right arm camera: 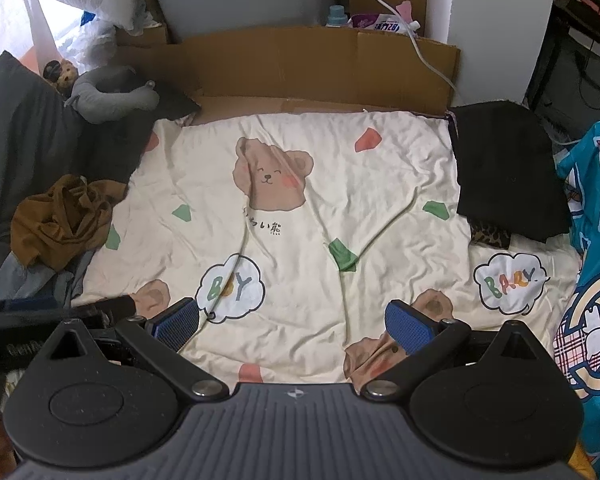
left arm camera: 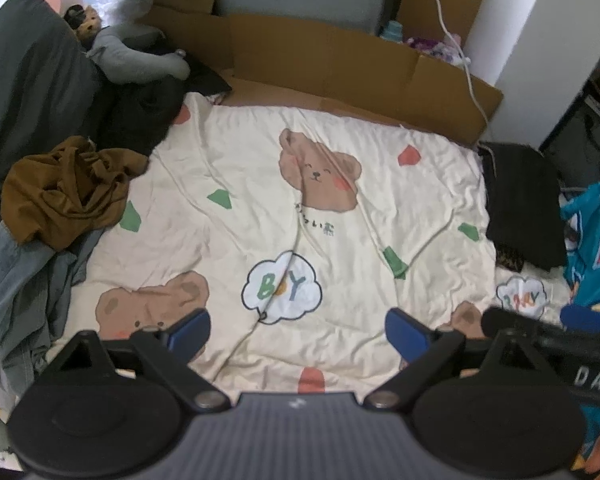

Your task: Fold clothes

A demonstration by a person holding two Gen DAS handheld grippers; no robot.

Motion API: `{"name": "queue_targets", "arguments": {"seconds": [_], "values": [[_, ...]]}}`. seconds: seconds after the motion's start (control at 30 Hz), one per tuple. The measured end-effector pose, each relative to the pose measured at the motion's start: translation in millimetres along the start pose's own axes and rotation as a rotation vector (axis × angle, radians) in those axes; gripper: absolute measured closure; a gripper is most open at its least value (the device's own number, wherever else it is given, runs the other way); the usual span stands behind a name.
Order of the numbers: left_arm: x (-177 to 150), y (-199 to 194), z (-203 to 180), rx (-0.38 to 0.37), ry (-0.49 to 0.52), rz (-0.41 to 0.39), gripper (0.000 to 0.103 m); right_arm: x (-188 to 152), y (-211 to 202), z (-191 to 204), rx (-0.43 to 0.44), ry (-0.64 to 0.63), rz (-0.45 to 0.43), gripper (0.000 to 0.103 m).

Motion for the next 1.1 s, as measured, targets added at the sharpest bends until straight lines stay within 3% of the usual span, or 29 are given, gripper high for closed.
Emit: {"name": "queue_targets", "arguments": {"seconds": [1.1], "values": [[2.3,2.5,1.2,-0.004,-0.006,0.018,0.006,-1.1,-1.4,-5.8,0.037,0.008,0.020,0.001]]}}
Point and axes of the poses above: each gripper's, at about its wrist camera, not at the fingertips, and y roughly the way its jaws point, z to its left, x to its top, the point moved 10 cm from there along y, roughly the way its jaws point, and after that the axes turned 11 degrees about z, right-handed, at the moved point
